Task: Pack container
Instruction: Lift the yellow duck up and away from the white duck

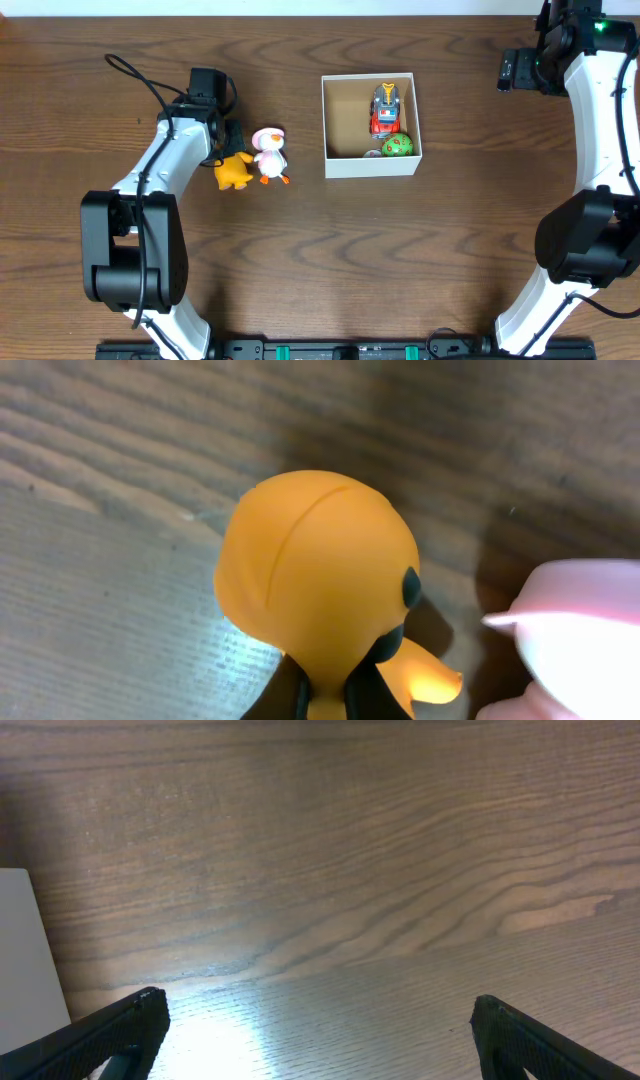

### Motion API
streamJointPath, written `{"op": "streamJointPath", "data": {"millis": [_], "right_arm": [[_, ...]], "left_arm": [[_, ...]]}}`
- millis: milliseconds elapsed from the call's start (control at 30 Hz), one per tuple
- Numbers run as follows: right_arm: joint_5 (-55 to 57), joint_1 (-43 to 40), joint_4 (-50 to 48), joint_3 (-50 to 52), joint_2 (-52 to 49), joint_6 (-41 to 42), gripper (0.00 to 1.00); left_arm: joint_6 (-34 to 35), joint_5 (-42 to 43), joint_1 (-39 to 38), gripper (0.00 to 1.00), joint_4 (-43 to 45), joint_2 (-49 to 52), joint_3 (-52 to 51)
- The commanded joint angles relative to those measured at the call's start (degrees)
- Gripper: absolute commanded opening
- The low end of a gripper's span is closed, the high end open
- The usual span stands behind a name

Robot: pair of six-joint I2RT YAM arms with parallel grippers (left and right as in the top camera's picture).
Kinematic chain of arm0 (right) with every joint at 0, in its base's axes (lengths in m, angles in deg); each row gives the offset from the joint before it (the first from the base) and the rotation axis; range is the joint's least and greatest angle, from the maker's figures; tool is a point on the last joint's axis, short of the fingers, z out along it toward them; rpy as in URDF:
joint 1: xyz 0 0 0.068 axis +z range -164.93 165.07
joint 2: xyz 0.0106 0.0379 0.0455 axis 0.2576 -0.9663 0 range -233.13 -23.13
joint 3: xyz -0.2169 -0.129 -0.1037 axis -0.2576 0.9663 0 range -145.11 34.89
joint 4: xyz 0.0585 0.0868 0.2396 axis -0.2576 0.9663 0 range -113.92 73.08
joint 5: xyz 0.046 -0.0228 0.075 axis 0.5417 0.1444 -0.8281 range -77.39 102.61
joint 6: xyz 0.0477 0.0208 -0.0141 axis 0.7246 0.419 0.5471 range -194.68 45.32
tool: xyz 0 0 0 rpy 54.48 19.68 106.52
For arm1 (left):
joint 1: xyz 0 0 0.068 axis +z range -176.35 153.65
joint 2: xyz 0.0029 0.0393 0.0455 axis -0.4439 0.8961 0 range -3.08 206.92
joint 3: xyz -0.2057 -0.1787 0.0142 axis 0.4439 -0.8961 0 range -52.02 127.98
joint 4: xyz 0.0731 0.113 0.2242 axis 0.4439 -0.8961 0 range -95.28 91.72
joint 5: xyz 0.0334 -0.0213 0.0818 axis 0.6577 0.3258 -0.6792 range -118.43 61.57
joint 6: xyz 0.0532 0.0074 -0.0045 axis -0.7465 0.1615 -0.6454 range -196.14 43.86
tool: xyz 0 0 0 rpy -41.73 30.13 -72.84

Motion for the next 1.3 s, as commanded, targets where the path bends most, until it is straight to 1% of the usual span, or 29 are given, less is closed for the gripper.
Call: {"op": "streamJointPath", "data": {"millis": [0, 200, 400, 567, 1267], "right_arm": [[0.4, -0.4, 0.1, -1.0, 0.3, 1.0, 0.99], [0.4, -0.4, 0.1, -1.0, 0.3, 1.0, 0.99], [0.4, -0.4, 0.1, -1.0, 0.3, 1.0, 0.99], [0.4, -0.4, 0.0, -1.0, 0.3, 1.0, 0.99], [0.4, -0.2, 0.1, -1.0, 0.3, 1.0, 0.99]], "left_arm": [[0.0, -1.4, 0.4, 0.06, 1.7, -1.6, 2.1], [0.3, -0.8, 0.0, 0.06, 9.2, -6.2, 6.5], [0.3, 6.5, -2.0, 0.06, 19.9, -10.1, 9.1], [0.3, 9.2, -4.6, 0.06, 26.9, -11.3, 9.1], [0.3, 9.7, -15.4, 0.06, 27.2, -10.7, 9.0]]}}
